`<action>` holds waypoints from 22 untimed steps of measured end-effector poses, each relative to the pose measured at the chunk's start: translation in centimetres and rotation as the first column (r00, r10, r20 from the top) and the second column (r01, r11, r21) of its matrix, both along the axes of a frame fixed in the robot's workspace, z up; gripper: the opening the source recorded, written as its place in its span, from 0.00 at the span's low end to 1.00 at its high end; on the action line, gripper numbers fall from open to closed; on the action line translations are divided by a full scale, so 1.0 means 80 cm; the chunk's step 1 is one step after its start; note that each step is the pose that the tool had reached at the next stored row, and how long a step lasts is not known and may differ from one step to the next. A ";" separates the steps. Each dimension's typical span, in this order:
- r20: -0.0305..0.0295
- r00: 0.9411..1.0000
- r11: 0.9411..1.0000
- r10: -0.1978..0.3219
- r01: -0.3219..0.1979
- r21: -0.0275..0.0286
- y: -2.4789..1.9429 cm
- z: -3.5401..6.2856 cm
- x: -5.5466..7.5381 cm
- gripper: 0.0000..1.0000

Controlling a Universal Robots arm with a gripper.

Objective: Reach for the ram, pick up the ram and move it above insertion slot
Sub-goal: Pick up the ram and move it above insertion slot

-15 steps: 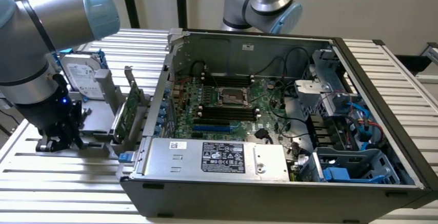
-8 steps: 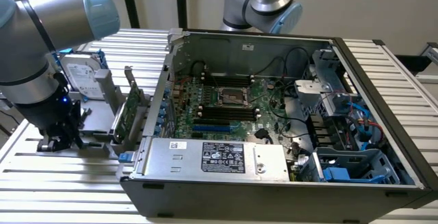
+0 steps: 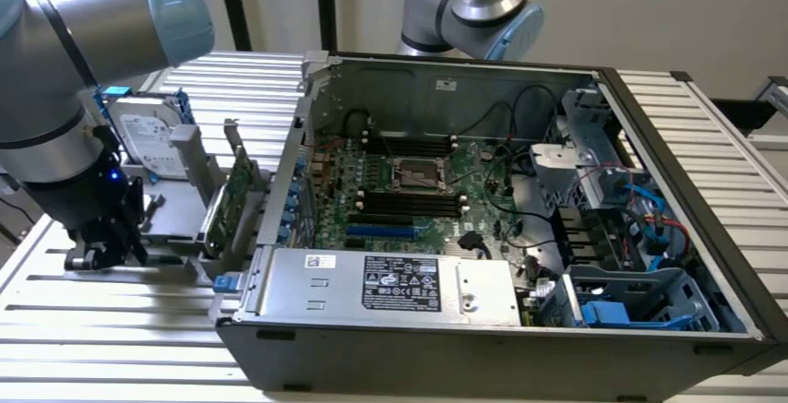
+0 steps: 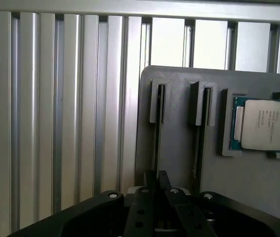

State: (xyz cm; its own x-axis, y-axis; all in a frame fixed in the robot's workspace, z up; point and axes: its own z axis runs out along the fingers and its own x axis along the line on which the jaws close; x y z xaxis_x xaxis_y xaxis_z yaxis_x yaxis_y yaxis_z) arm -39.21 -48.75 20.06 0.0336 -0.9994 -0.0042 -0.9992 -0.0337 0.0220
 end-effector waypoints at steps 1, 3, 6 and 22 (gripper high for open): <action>0.000 1.000 1.000 0.000 0.000 0.000 0.0000 0.002 0.000 0.15; 0.001 1.000 1.000 0.000 0.000 0.000 0.0000 0.006 0.000 0.15; 0.002 1.000 1.000 0.001 -0.001 0.000 0.0000 0.014 0.000 0.15; 0.005 1.000 1.000 0.024 -0.024 0.015 -0.0013 0.085 0.013 0.15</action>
State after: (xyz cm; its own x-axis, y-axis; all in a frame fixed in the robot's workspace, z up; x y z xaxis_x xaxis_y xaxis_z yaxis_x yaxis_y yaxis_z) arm -38.20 -48.85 26.86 0.0573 -0.9982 -0.0185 -0.9982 -0.0576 0.0161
